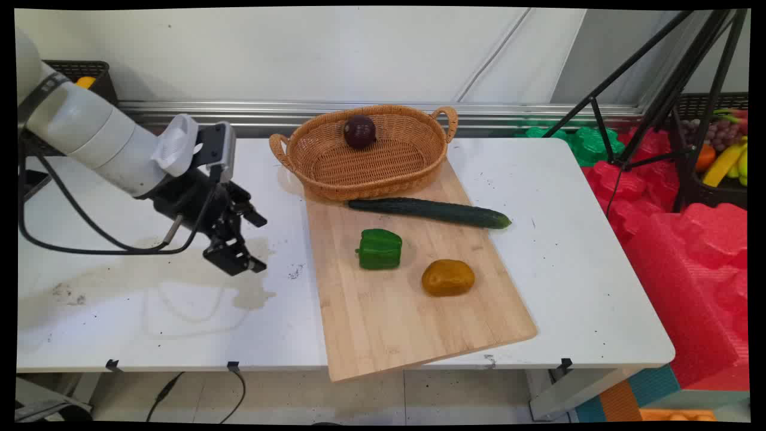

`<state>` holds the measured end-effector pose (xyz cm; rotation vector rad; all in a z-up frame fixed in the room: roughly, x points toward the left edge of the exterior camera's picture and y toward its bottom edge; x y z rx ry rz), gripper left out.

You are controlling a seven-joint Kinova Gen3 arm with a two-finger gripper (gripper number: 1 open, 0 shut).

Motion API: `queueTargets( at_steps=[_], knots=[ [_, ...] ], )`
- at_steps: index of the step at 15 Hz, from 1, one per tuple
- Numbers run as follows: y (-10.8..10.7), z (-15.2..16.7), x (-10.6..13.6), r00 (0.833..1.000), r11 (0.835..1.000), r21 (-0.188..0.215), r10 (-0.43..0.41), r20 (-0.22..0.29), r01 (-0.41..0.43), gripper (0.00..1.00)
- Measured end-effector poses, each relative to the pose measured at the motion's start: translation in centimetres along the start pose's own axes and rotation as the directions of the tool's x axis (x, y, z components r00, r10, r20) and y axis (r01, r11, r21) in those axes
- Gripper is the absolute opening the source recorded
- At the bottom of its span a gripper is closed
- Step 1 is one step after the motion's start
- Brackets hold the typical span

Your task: Pick up the cucumber from the cutting board

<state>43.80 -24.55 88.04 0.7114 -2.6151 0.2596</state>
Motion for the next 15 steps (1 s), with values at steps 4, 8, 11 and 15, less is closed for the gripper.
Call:
queueTargets(
  at_steps=[4,8,11,15],
  knots=[
    [-0.4,-0.4,3.5,0.997,0.999,0.028,0.022,-0.068,-0.02,1.0],
    [-1.4,-0.4,8.4,0.99,0.997,0.053,0.06,-0.131,-0.053,1.0],
    [-2.4,0.3,12.1,0.984,0.995,0.064,0.091,-0.152,-0.082,1.0],
    [-3.8,2.6,16.8,0.979,0.992,0.061,0.122,-0.165,-0.114,1.0]
  ],
)
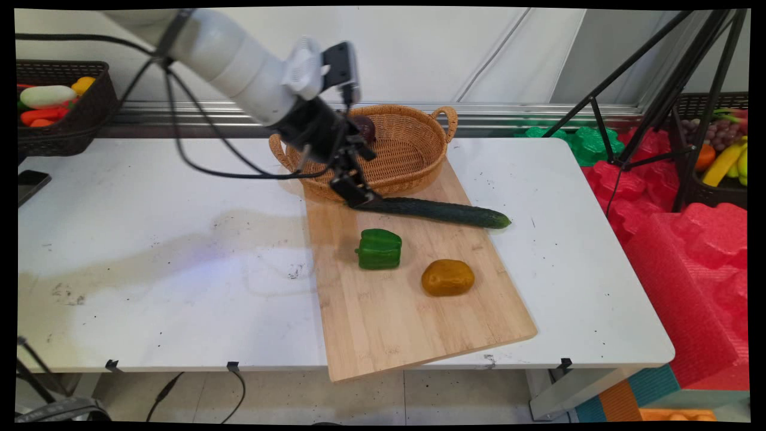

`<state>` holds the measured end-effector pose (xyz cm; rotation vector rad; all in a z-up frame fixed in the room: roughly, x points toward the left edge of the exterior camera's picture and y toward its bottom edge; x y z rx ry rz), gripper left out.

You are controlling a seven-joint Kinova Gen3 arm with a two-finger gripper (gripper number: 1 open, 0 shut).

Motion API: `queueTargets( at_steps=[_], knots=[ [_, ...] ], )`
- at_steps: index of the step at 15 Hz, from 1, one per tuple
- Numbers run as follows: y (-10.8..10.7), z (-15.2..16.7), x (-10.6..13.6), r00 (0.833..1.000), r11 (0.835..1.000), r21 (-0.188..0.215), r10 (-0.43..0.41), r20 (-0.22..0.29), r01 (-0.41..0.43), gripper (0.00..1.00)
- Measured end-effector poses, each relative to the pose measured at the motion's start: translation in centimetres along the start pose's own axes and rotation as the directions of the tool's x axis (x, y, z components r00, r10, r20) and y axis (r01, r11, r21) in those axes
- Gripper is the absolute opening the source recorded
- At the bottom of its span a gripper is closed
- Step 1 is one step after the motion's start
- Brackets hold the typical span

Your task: Pick up the cucumber from the cutting board

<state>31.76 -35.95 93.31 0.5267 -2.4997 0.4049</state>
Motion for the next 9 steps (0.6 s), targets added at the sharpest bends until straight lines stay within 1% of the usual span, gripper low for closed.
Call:
queueTargets(
  at_steps=[2,6,9],
  knots=[
    [-0.5,1.5,1.4,1.0,1.0,-0.012,0.019,0.002,-0.019,1.0],
    [-2.0,6.2,4.6,0.998,0.997,-0.035,0.064,0.016,-0.064,1.0],
    [-2.8,9.8,6.3,0.996,0.996,-0.049,0.082,0.035,-0.08,1.0]
  ],
)
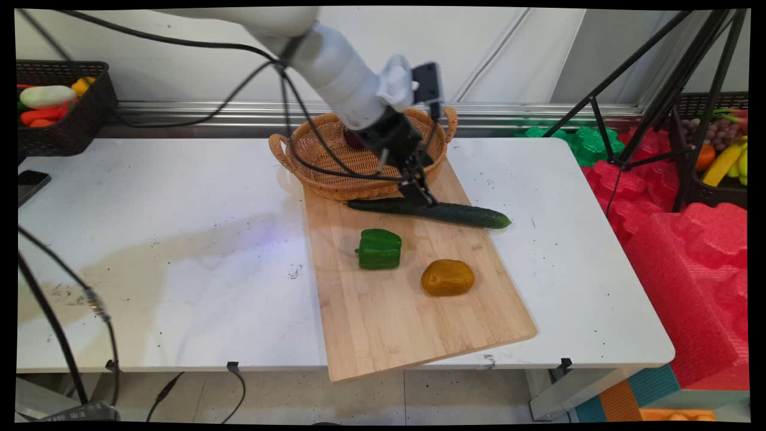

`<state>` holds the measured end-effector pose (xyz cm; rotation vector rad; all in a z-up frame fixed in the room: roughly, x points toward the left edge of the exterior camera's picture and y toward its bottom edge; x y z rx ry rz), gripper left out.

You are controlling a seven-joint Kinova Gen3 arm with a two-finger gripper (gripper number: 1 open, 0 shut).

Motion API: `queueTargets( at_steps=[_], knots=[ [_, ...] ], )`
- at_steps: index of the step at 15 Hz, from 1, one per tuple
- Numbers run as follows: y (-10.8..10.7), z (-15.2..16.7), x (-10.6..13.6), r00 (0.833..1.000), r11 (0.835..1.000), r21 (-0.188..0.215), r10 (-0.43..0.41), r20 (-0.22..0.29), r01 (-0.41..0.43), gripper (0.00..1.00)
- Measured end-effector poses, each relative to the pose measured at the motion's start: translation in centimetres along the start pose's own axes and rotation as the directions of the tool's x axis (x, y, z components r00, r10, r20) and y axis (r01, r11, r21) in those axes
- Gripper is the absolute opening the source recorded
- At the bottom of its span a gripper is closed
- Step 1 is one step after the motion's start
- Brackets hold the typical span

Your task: Pick up the cucumber from the cutting board

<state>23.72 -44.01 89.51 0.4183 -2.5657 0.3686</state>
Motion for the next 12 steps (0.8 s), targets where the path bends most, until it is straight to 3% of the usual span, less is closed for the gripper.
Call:
queueTargets(
  at_steps=[7,12],
  knots=[
    [-1.1,7.6,2.3,0.998,0.999,-0.047,0.026,0.061,-0.023,1.0],
    [-1.2,11.0,2.9,0.995,0.998,-0.063,0.031,0.095,-0.025,1.0]
  ],
)
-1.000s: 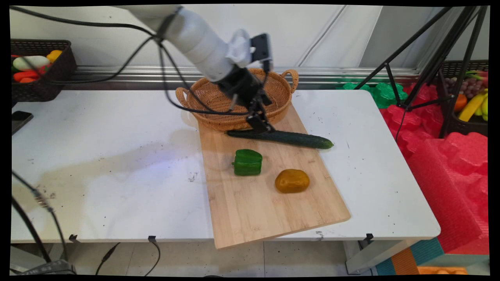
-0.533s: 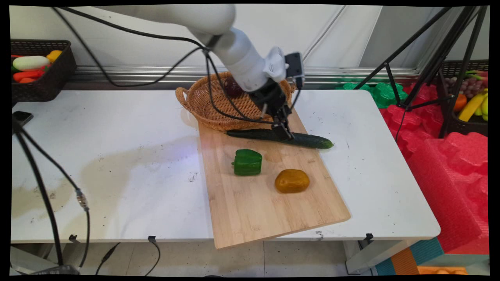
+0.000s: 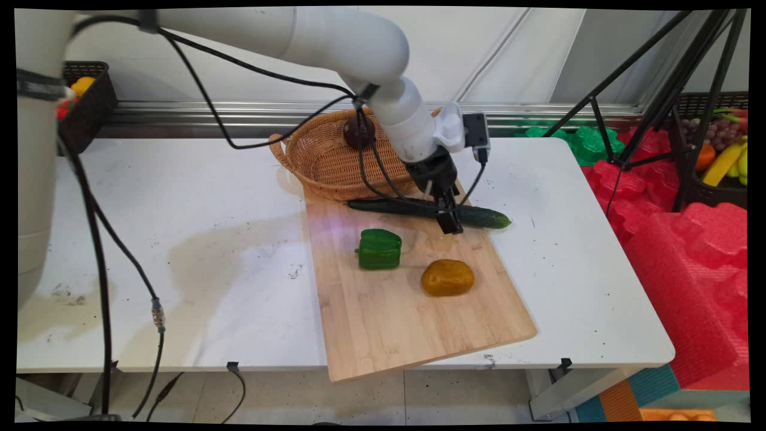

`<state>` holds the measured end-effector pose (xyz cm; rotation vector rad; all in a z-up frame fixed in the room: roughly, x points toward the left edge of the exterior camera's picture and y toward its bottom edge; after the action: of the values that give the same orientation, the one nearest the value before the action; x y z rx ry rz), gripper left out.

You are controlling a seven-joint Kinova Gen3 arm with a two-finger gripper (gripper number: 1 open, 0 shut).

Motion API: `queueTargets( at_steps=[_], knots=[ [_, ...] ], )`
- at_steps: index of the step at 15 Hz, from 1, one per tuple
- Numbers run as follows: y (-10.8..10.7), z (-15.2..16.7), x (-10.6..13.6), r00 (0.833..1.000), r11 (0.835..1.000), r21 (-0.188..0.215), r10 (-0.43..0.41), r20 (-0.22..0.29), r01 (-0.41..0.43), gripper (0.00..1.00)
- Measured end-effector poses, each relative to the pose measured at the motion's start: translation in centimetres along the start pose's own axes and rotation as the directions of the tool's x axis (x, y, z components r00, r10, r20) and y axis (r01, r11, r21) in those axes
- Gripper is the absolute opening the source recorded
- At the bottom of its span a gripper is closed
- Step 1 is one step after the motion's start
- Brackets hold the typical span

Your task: Pick up the cucumber from the cutting board, then place the picked object in the vegetable basket

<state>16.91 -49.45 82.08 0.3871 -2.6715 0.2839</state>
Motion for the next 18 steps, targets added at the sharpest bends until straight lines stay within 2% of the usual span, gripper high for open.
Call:
queueTargets(
  at_steps=[6,7,13,18],
  knots=[
    [-0.1,2.9,0.7,0.999,1.0,0.0,0.0,0.032,0.0,1.0],
    [-0.1,3.1,0.8,0.999,1.0,0.002,0.002,0.035,-0.002,0.0],
    [0.8,2.8,1.2,0.999,0.999,0.031,0.035,0.04,-0.037,0.0],
    [2.6,-1.5,1.7,0.996,0.994,0.067,0.082,0.018,-0.083,0.0]
  ],
)
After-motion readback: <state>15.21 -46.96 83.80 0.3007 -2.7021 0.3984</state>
